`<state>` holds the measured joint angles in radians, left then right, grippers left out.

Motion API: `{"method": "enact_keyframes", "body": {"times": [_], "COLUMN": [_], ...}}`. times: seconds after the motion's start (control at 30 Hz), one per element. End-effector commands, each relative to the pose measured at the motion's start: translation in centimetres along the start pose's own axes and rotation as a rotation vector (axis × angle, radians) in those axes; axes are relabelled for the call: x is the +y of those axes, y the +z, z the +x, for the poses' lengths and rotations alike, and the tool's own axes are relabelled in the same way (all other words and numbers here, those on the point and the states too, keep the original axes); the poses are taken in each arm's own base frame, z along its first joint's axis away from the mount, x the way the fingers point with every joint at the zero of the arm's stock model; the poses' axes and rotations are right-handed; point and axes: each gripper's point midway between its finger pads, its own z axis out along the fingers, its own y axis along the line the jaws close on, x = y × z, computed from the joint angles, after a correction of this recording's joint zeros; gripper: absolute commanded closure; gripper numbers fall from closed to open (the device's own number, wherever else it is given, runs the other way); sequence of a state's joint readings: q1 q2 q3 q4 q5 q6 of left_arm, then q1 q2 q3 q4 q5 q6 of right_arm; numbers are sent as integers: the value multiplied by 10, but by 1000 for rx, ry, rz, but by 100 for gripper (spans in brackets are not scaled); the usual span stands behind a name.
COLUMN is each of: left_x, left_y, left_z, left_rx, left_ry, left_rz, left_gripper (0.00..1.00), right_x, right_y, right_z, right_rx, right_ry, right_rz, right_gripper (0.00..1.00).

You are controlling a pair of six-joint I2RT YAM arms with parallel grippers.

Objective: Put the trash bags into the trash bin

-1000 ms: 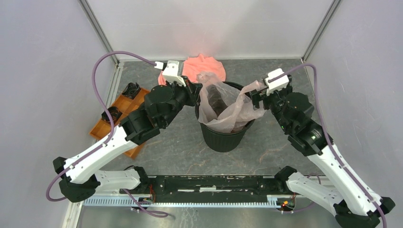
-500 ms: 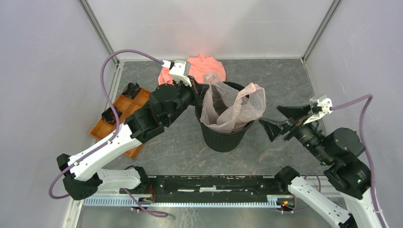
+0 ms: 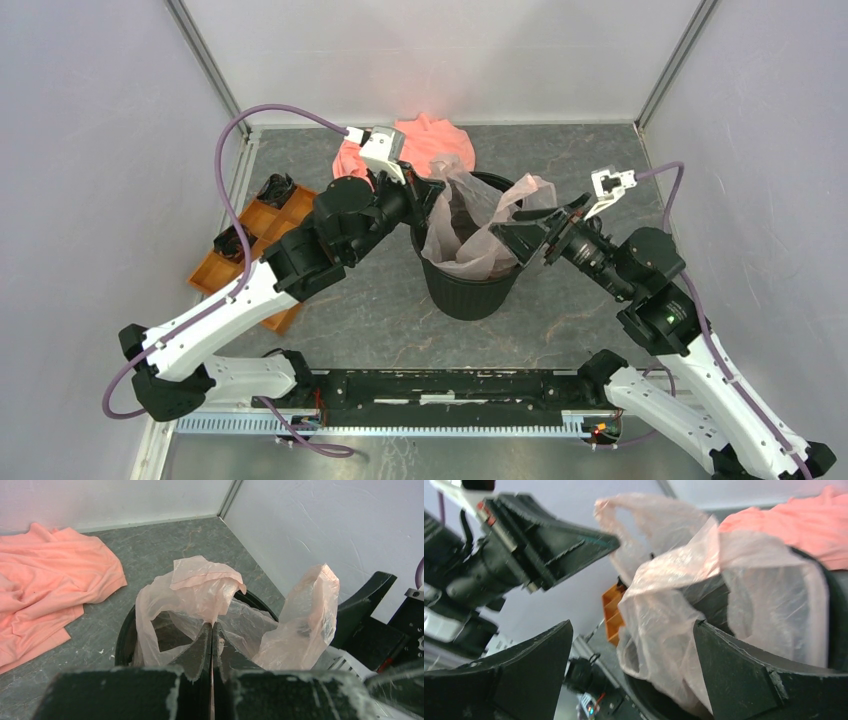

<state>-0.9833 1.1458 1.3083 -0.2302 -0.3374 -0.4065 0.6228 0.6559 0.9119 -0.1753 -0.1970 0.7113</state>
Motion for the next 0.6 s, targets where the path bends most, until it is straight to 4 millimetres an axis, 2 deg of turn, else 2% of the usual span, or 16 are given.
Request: {"method": "enact_keyframes", "body": {"times": [0.0, 0.1, 0.17, 0.33, 0.4, 0.5, 0.57], "left_x": [-7, -2, 2, 27, 37, 47, 48], "left_y": [-13, -16, -17, -27, -35, -45, -49], "left_z": [-29, -30, -30, -34, -37, -39, -37], "left_rx": [-75, -85, -88, -119, -142, -164, -168], "left_ry": [-49, -46, -36, -31, -36, -56, -76], "left_rz": [26, 8, -8, -123, -164, -197, -192], "left_gripper": [98, 98, 98, 98, 98, 98, 98], "right_x": [-12, -23, -26, -23, -9, 22, 32], "right_y": [2, 12, 17, 32, 44, 57, 66], "right_z": [-51, -49, -49, -53, -54, -64, -64], "right_rx": [-213, -220, -232, -211, -153, -108, -44], "right_ry": [1, -49, -72, -234, -319, -432, -478], "right_rz": [126, 151, 146, 109, 45, -100, -167], "right_gripper": [5, 11, 23, 64, 74, 86, 95]}}
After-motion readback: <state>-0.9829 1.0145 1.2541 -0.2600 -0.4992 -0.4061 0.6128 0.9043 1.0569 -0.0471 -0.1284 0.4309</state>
